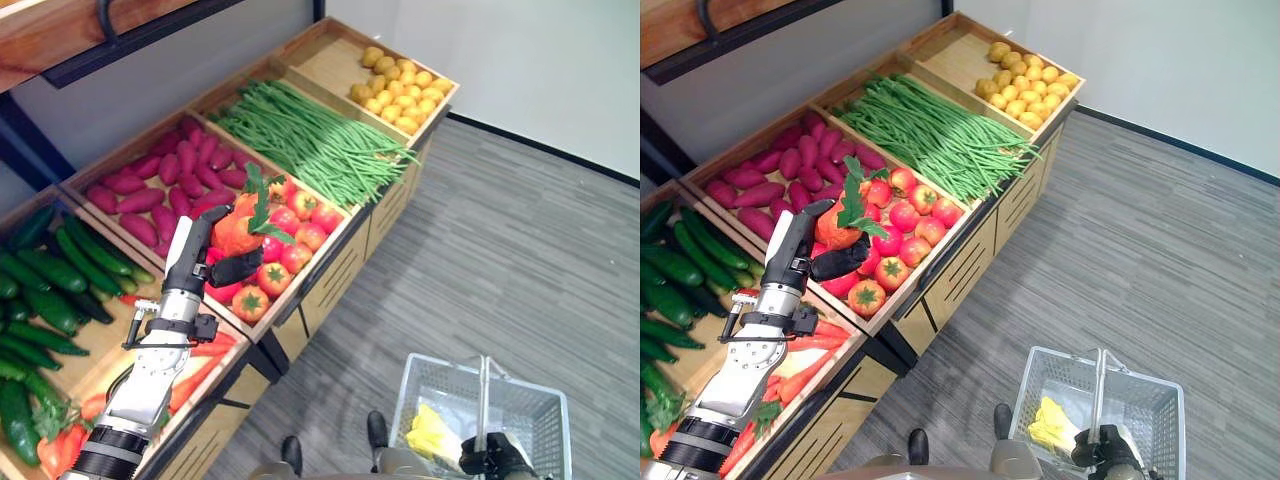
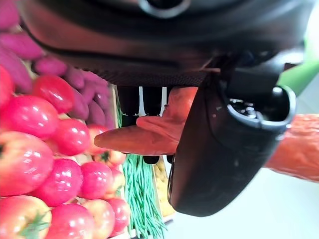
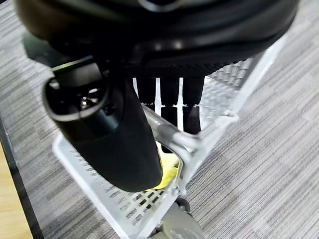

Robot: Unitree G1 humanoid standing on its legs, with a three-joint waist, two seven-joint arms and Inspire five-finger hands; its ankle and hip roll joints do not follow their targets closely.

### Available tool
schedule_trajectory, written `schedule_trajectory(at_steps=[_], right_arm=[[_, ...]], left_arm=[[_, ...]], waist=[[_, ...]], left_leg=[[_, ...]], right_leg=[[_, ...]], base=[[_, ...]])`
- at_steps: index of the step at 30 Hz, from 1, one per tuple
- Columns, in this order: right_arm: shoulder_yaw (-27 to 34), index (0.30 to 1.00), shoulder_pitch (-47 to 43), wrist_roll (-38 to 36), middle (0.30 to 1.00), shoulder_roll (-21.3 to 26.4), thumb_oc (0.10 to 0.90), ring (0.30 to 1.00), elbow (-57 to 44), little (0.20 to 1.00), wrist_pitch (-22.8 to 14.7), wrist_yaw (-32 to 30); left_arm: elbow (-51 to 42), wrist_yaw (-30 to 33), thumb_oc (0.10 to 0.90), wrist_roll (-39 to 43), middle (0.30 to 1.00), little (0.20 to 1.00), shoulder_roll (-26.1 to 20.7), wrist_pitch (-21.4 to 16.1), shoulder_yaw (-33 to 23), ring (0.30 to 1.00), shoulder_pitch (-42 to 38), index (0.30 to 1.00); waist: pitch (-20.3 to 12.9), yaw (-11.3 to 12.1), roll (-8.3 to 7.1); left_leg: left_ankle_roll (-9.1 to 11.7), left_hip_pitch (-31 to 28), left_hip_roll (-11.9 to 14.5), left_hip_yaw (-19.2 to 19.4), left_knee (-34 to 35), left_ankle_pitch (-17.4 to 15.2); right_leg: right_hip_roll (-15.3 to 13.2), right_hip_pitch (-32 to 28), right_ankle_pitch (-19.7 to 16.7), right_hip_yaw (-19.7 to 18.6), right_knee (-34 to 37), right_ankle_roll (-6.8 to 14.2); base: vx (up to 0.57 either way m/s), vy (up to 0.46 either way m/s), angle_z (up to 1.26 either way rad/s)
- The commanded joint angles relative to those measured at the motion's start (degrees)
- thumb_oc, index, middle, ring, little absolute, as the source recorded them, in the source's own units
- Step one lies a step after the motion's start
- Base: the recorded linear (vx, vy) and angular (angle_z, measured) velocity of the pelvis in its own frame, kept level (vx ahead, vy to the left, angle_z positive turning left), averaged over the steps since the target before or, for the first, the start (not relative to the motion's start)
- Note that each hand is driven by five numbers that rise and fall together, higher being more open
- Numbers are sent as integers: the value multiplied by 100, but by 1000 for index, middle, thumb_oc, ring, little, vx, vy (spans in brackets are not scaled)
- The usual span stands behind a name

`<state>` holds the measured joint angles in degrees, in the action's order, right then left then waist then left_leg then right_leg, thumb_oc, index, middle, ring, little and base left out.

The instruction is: Get the vegetables into the basket

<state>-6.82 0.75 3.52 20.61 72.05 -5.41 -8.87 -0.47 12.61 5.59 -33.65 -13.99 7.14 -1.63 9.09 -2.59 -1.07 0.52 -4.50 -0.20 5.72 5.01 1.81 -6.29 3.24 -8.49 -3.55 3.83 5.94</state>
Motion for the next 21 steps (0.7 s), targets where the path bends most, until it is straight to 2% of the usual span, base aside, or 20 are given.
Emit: schedule_trajectory(at_steps=[1,3,4,5,7,8,9,10,11,14,15,21], right_arm=[[-338,300,-26,110,300,75,400,300,64,300,-69,-41],[-365,300,-35,122,300,34,400,300,50,300,-70,-34],[-359,300,-50,119,300,30,400,300,48,300,-78,-37],[-342,300,-79,121,300,15,400,300,46,300,-70,-65],[-308,300,-73,113,300,13,400,300,55,300,-75,-103],[-307,300,-74,113,300,12,400,300,55,300,-75,-103],[-289,300,-82,109,300,30,400,300,89,300,-71,-129],[-287,300,-80,109,300,30,400,300,89,300,-72,-129],[-240,300,-90,88,300,60,400,300,101,300,-61,-154],[-240,300,-60,95,300,53,400,300,90,300,-51,-152],[-213,300,-49,84,300,55,400,300,62,300,-50,-172],[-252,300,16,74,300,51,400,300,59,300,-29,-167]], left_arm=[[-679,151,400,-80,300,300,-340,-615,-559,300,-476,300],[-637,158,400,-69,300,300,-359,-619,-567,300,-463,300],[-635,166,400,-73,300,300,-381,-603,-578,300,-460,300],[-655,154,400,-59,300,300,-402,-581,-576,300,-483,300],[-666,151,400,-51,300,300,-420,-579,-565,300,-516,300],[-666,151,400,-51,300,300,-420,-579,-565,300,-517,300],[-650,153,400,-54,300,300,-437,-563,-548,300,-552,300],[-647,153,400,-54,300,300,-437,-563,-544,300,-555,300],[-647,157,400,-27,300,300,-446,-558,-524,300,-585,300],[-632,153,400,-17,300,300,-459,-544,-506,300,-594,300],[-572,188,400,3,300,300,-452,-532,-515,300,-612,300],[-528,151,400,-2,300,300,-365,-500,-468,300,-582,300]], waist=[[-190,107,-298],[-164,127,-313],[-118,169,-287],[-90,274,-223],[-138,296,-221],[-143,297,-221],[-223,350,-212],[-222,353,-214],[-300,420,-223],[-384,437,-271],[-463,426,-310],[-507,405,-277]], left_leg=[[48,177,49,253,-301,-324],[27,205,57,335,-336,-320],[-1,207,95,402,-369,-350],[-10,302,170,533,-441,-325],[-16,363,205,627,-483,-284],[-16,368,205,628,-483,-283],[-24,399,246,729,-511,-279],[-24,396,244,730,-514,-283],[-13,413,280,842,-562,-282],[3,380,267,917,-532,-277],[64,375,301,1069,-557,-244],[219,328,514,1267,-487,-48]], right_leg=[[-194,380,-69,-113,-461,521],[-197,454,-62,-95,-570,531],[-213,464,59,85,-764,514],[-374,401,278,657,-1113,415],[-492,272,341,978,-1313,378],[-492,277,338,977,-1311,377],[-592,168,411,1208,-1426,337],[-595,167,416,1207,-1431,338],[-734,43,410,1409,-1476,355],[-764,-77,347,1396,-1313,390],[-769,-222,378,1480,-1049,440],[-476,-315,554,1493,-611,339]], base=[[-130,117,-45],[-89,51,-55],[-147,54,-41],[-181,63,-66],[-133,38,-79],[-101,15,-39],[-54,2,-14],[-96,-38,-11],[-37,-47,-18],[-1,-86,-25],[-19,-127,-36],[-24,-176,-38]])
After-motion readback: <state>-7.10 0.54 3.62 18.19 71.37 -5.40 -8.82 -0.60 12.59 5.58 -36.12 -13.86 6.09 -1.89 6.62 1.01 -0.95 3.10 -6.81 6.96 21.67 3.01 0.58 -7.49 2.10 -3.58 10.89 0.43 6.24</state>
